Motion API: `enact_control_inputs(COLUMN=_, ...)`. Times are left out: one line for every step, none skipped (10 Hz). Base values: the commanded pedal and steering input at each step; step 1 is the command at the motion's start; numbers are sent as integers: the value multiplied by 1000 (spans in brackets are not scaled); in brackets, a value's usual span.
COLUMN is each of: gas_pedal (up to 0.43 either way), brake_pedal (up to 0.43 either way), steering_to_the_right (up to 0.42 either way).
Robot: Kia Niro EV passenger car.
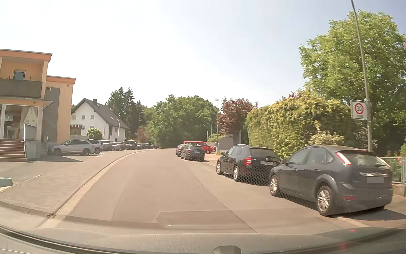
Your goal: Follow the waypoints while adhering to traffic rules and regulations
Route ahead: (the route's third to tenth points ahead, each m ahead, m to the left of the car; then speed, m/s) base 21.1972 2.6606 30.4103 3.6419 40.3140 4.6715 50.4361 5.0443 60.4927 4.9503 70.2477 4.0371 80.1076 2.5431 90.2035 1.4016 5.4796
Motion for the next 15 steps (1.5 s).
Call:
enact_control_inputs(gas_pedal=189, brake_pedal=0, steering_to_the_right=-182)
enact_control_inputs(gas_pedal=189, brake_pedal=0, steering_to_the_right=-170)
enact_control_inputs(gas_pedal=189, brake_pedal=0, steering_to_the_right=-156)
enact_control_inputs(gas_pedal=189, brake_pedal=0, steering_to_the_right=-139)
enact_control_inputs(gas_pedal=189, brake_pedal=0, steering_to_the_right=-128)
enact_control_inputs(gas_pedal=189, brake_pedal=0, steering_to_the_right=-112)
enact_control_inputs(gas_pedal=189, brake_pedal=0, steering_to_the_right=-93)
enact_control_inputs(gas_pedal=189, brake_pedal=0, steering_to_the_right=-79)
enact_control_inputs(gas_pedal=197, brake_pedal=0, steering_to_the_right=-65)
enact_control_inputs(gas_pedal=197, brake_pedal=0, steering_to_the_right=-52)
enact_control_inputs(gas_pedal=197, brake_pedal=0, steering_to_the_right=-42)
enact_control_inputs(gas_pedal=197, brake_pedal=0, steering_to_the_right=-28)
enact_control_inputs(gas_pedal=197, brake_pedal=0, steering_to_the_right=-12)
enact_control_inputs(gas_pedal=197, brake_pedal=0, steering_to_the_right=-6)
enact_control_inputs(gas_pedal=197, brake_pedal=0, steering_to_the_right=-4)
